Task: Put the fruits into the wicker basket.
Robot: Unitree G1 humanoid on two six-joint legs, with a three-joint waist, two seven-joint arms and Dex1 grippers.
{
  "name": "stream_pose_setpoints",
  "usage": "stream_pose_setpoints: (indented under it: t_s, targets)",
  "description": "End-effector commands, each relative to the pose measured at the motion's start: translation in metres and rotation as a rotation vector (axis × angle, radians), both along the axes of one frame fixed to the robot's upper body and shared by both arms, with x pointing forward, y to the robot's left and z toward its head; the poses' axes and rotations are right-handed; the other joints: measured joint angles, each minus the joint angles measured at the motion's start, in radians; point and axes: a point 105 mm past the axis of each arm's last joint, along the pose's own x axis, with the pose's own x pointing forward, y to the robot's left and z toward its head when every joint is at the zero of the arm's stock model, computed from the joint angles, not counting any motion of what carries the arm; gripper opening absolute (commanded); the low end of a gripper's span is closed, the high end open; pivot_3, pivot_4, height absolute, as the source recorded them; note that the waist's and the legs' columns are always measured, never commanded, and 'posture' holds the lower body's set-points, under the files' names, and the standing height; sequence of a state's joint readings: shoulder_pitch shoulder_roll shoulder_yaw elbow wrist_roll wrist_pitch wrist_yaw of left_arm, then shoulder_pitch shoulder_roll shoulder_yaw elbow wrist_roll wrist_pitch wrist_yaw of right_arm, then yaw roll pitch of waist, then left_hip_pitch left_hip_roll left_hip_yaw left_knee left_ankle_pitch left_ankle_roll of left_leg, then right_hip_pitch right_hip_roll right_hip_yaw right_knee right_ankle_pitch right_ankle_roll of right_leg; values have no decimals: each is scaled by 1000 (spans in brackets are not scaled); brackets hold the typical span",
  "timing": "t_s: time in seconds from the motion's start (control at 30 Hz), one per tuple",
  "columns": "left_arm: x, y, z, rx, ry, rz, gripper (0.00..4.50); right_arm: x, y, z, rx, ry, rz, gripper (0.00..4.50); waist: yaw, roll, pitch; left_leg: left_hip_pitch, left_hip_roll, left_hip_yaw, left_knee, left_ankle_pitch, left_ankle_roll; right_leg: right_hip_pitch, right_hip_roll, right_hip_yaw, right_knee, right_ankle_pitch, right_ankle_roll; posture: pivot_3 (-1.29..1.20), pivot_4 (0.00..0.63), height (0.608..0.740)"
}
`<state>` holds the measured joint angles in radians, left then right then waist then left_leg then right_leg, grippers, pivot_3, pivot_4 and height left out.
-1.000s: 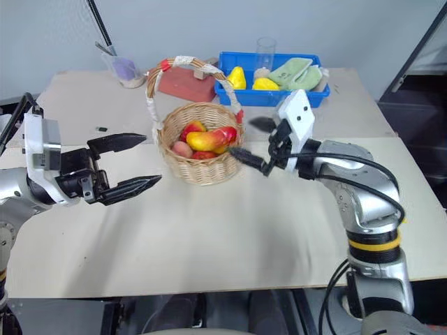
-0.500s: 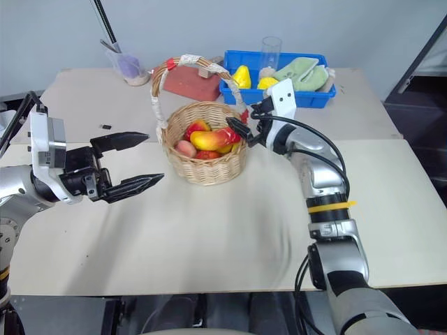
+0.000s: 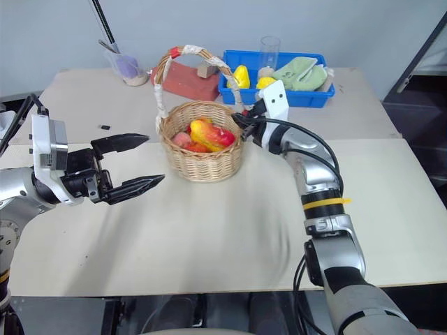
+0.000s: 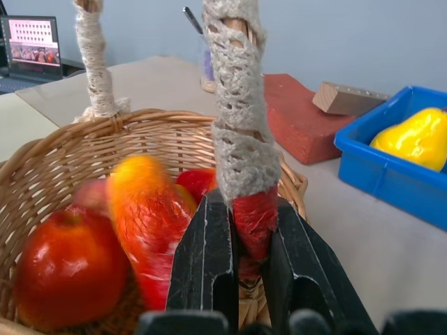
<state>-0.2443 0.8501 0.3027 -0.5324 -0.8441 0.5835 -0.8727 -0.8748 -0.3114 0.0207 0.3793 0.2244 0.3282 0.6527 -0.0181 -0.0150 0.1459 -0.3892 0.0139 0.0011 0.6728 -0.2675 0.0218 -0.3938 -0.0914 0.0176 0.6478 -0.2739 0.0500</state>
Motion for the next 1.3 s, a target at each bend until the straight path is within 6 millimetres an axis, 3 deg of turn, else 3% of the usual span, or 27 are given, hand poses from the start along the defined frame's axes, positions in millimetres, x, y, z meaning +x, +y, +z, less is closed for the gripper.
stream_pose_setpoints:
  t_s: [0.03, 0.23, 0.33, 0.43, 0.53, 0.6, 0.87, 0.93, 1.03, 1.13, 1.3]
  targets:
    - [-1, -2, 12, -13, -64, 0, 4500, -8, -24, 35, -7, -162, -52, 101, 6, 0, 0, 0, 0, 0, 0, 0, 0, 0, 0, 0, 0, 0, 0, 0, 150, 740]
    - [0, -8, 13, -32, -67, -20, 4500, -13, -93, 44, -50, -200, -247, 101, 15, 0, 0, -2, -1, 0, 0, 0, 0, 0, -3, -1, -1, 1, 1, 0, 150, 740]
    - [2, -10, 13, -34, -66, -31, 4500, -11, -130, 38, -53, -186, -366, 101, 8, 0, 0, -2, -1, 0, 0, 0, 0, 1, -2, 0, -2, 1, 1, 0, 150, 740]
    - [5, -12, 14, -33, -67, -42, 4500, -7, -152, 29, -31, -148, -440, 101, 0, 0, 0, -1, 0, 1, 0, 0, 0, 1, 0, 0, -2, 1, 1, 0, 150, 740]
    - [7, -13, 14, -30, -64, -57, 4500, -6, -158, 22, -9, -121, -458, 101, -8, 0, 0, 1, 0, 2, -2, 0, 0, 1, 1, 3, -2, 0, 1, 0, 150, 740]
    - [8, -13, 14, -27, -63, -61, 4500, -7, -160, 21, 41, -101, -464, 1154, -10, 0, 0, 1, 0, 2, -3, 0, 0, 1, 1, 3, -2, 0, 1, 0, 150, 740]
    - [11, -6, 8, -25, -32, -13, 4500, -20, -159, 24, 28, -100, -420, 3877, 3, 0, 0, 0, 0, 2, -3, 0, 0, 1, -1, 3, -2, 0, 1, 0, 150, 740]
    - [18, 5, 3, -23, -17, 75, 4500, -31, -161, 24, -2, -91, -387, 4487, 7, 0, 0, 0, 0, 2, -3, 0, 0, 1, -1, 2, -2, 0, 1, 0, 150, 740]
    - [25, 27, -8, 13, -7, 208, 4500, -49, -168, 24, -59, -84, -361, 4487, 9, 0, 0, 0, 0, 2, -3, 0, 0, 1, -1, 2, -2, 0, 1, 0, 150, 740]
    - [27, 60, -35, 138, 63, 387, 4500, -71, -175, 17, -154, -34, -298, 4487, 7, 0, 0, 0, 0, 2, -3, 0, 0, 1, -1, 2, -4, 0, 1, 0, 150, 740]
    - [12, 96, -58, 292, 91, 500, 4500, -101, -162, -8, -342, 98, -96, 4487, 3, 0, 0, 2, 1, 2, -5, 0, 0, 2, -1, 3, -8, 0, 0, 0, 150, 740]
